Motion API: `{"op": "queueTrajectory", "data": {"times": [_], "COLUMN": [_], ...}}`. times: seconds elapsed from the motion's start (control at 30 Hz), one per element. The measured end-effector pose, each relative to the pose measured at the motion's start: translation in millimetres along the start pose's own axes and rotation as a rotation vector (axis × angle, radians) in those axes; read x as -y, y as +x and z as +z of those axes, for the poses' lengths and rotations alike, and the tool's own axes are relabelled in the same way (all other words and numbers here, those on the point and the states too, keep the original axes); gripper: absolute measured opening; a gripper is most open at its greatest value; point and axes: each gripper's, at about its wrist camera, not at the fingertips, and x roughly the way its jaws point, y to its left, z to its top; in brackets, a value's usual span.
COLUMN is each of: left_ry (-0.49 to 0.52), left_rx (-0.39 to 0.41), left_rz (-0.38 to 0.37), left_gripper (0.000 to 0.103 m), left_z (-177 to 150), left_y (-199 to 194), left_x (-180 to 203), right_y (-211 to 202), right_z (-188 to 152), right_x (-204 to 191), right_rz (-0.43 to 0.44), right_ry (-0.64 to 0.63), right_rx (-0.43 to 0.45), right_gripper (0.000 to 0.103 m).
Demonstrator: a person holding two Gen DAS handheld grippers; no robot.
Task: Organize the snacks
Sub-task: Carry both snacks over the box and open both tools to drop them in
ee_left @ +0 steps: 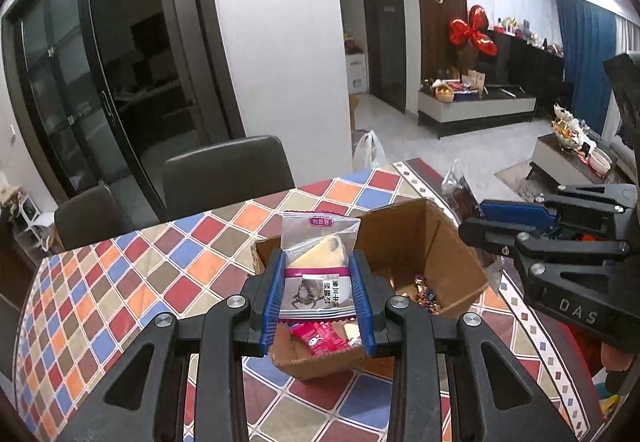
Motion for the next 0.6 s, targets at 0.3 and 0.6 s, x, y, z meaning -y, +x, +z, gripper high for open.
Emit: {"op": "queueTrajectory", "data": {"times": [0.3, 0.6], "left_ry": [-0.006, -0.025], "left_rx": [-0.066, -0.067], "left_rz": [0.035, 0.127], "left_gripper": [0.036, 0.074], "left_z": [7.6, -6.9], "left_y": [41.1, 32.1], "left_x": [-3.6, -6.8], "right_y": [42.2, 44.7], "right_z": [6.2, 3.6], "right_x": [10.8, 20.0], "right_rz": [-0.024, -0.081], "right_ry": [-0.002, 0.038], "right_rx": [-0.111, -0.134], "right_gripper": [0.022, 0.042]}}
